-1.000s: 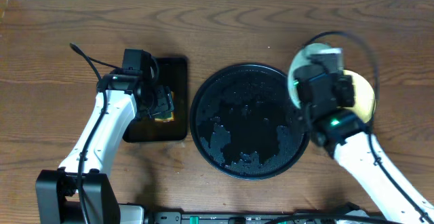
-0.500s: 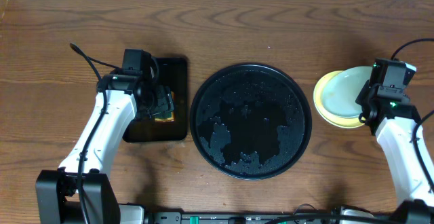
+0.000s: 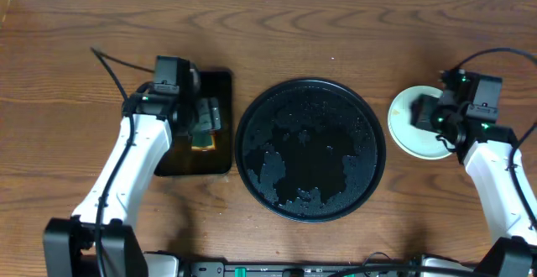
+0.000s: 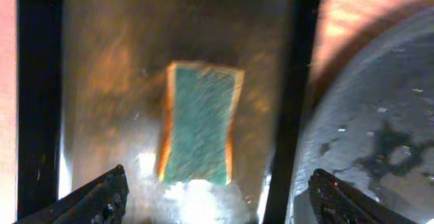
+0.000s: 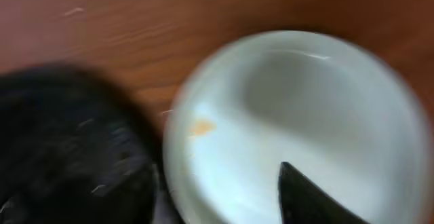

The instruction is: Clean dirty plates on tray and stack at the side

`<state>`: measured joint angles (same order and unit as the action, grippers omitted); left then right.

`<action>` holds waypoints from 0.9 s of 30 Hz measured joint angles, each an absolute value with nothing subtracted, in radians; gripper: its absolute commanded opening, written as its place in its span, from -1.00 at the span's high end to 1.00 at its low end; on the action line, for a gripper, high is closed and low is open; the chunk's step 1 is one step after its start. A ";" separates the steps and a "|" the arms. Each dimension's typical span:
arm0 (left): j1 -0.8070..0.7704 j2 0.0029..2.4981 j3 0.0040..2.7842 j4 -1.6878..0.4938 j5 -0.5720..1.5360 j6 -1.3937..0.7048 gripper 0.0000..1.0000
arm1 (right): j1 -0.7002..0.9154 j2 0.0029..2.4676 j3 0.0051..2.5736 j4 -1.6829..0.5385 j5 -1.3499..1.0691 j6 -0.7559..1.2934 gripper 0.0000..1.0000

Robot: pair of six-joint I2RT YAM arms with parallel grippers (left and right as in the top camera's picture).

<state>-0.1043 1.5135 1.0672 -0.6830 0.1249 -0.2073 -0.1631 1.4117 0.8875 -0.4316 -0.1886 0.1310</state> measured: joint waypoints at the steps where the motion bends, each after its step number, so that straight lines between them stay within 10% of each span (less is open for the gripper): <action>1: -0.120 1.501 1.068 -0.670 0.125 -0.183 -0.77 | -0.149 1.411 0.888 -0.438 -0.238 0.103 -0.98; 14: -0.139 1.412 1.043 -0.954 0.125 -0.171 -0.78 | -0.125 1.375 0.889 -0.864 -0.248 0.094 -0.98; 27: -0.139 0.605 0.734 -0.811 0.125 -0.187 -0.78 | -0.050 0.659 0.783 -0.814 -0.102 0.090 -0.98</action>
<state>-0.1390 0.6052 0.7338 -0.8108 0.1249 -0.1867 -0.0502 0.6590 0.7830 -0.8139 -0.1017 0.0898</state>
